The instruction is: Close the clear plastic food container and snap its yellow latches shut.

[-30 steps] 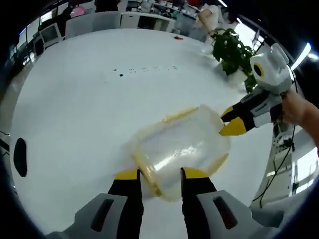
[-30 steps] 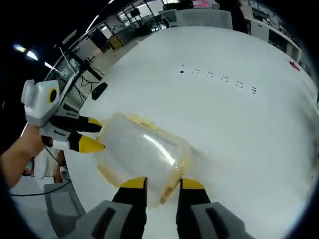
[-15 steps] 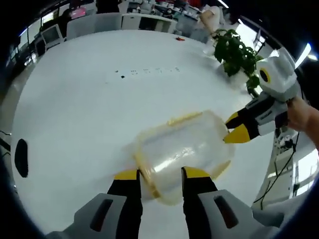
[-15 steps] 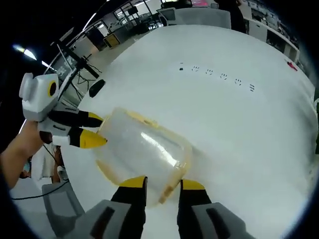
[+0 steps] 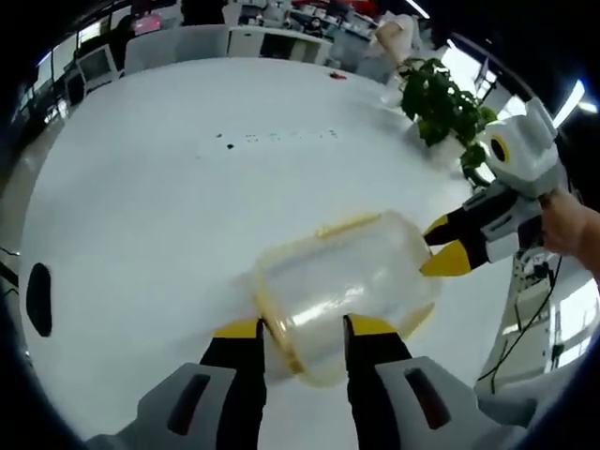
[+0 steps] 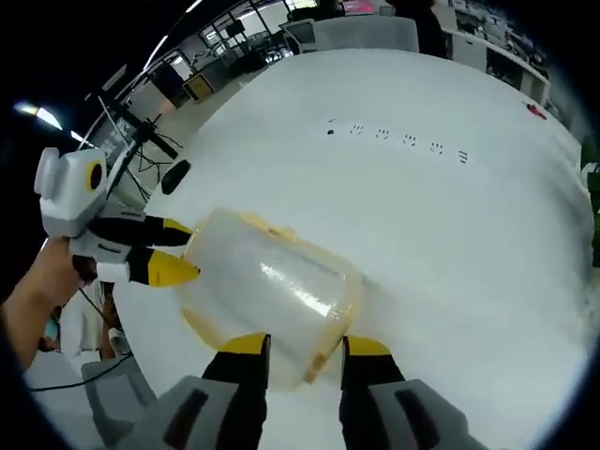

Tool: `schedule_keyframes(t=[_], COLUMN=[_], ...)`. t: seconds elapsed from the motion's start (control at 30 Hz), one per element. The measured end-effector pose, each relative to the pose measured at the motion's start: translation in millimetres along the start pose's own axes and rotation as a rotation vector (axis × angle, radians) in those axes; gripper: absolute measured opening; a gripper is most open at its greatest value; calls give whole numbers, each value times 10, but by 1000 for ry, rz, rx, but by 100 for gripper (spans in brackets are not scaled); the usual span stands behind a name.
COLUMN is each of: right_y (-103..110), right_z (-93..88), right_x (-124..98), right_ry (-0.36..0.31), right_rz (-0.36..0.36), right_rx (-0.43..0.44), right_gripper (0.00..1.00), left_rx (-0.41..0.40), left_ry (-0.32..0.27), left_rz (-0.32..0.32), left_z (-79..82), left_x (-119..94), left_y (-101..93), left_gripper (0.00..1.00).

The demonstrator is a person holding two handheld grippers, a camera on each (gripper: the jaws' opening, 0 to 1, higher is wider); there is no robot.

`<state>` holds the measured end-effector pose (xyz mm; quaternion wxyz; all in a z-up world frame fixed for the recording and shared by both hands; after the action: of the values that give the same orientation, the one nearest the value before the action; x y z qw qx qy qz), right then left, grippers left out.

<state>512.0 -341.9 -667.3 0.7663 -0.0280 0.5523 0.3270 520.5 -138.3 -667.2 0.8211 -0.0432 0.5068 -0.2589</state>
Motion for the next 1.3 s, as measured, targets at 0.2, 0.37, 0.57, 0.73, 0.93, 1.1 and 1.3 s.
schedule_keyframes(t=[0.2,0.37,0.57,0.73,0.93,1.1,1.3], right_y=[66,56,122,117,134,134,148], right_z=[-16,26,133,126,130,145,162], right_x=[-54,-125,-215,-209,-221,-221,-225], right_ry=[2,17,4,28,51,64,81], right_rz=[-3,-22,-12,-13,-2,6,17], right_rx=[-73,-240,-414,-460,-498,-519,-561], right_gripper=[32,31,30,29,26,26,24], left_rx=[85,115,201,268,305,364,413], left_ry=[16,25,64,85,109,124,141], left_rz=[5,-1,-27,-20,-14,-33,-56], left_z=[-34,-22,-16,-4,25,36,52], left_x=[-66,-138,-207,-253,-295,-294,-281], left_y=[-34,2,-6,2,26,-3,-52], left_gripper=[32,33,35,33,33,33,35])
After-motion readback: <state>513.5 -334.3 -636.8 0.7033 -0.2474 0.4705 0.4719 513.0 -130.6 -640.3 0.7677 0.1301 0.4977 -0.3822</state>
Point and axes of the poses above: the point that each gripper's makers call its tool centre point, and the gripper's own axes: x roughly forward along the fingers, y roughly to its left, z roughly out of its top, the point moved 8 cm from there along -x, roughly backward along the fingers, and after that the axes turned 6 degrees about -x, right-handed, at the moved point
